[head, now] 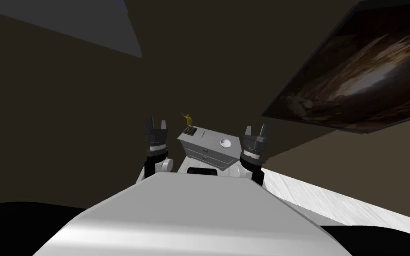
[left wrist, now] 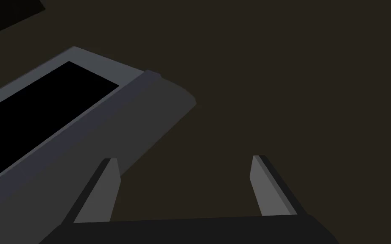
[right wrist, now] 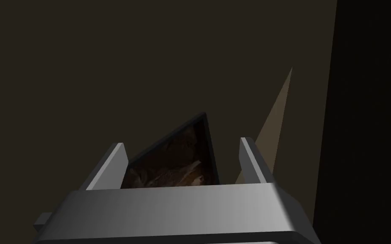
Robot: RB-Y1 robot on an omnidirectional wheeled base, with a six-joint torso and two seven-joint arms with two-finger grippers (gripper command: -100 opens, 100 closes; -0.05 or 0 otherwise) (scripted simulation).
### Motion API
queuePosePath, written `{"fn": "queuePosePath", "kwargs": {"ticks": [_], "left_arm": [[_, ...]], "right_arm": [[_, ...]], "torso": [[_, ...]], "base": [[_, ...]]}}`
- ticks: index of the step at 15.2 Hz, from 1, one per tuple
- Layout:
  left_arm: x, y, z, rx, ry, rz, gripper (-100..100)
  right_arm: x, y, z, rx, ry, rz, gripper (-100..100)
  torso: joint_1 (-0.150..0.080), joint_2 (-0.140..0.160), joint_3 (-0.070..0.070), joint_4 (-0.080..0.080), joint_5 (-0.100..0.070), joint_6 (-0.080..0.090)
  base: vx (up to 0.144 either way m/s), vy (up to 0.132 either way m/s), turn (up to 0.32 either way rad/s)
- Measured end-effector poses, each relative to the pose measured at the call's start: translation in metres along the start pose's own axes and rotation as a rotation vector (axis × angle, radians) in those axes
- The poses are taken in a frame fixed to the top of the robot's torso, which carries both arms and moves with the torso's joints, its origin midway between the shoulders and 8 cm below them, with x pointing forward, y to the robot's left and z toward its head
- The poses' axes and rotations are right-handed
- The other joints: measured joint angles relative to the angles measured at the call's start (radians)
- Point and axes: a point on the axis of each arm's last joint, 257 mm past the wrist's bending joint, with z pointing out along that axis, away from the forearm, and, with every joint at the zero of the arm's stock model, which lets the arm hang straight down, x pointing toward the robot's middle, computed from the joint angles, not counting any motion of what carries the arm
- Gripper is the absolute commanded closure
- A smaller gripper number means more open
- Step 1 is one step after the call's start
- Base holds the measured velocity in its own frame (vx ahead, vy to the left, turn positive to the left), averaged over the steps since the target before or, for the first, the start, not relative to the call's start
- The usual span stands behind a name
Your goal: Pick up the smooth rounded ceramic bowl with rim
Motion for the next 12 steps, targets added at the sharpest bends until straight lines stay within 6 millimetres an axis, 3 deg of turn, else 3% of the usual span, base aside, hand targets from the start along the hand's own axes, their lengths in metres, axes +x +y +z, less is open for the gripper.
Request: {"fn": "queuePosePath", "kwargs": {"ticks": [3,8,12], "left_arm": [[0.000,0.000,0.000,0.000,0.000,0.000,0],[0.000,0.000,0.000,0.000,0.000,0.000,0],[0.000,0.000,0.000,0.000,0.000,0.000,0]], "right_arm": [[0.003,-0.009,-0.006,0.036,0.044,-0.025,-100],[0.001,-0.040,-0.026,0.157,0.124,-0.096,-100],[-0.009,-0.073,-0.059,0.303,0.184,-0.174,-100]], "torso": [[-0.001,0.000,0.000,0.000,0.000,0.000],[-0.004,0.001,0.001,0.000,-0.001,-0.001],[-0.005,0.002,0.001,0.000,-0.001,0.000]], "base": [[-0.007,-0.020,0.216],[-0.016,-0.040,0.266],[-0.028,-0.055,0.379]]}}
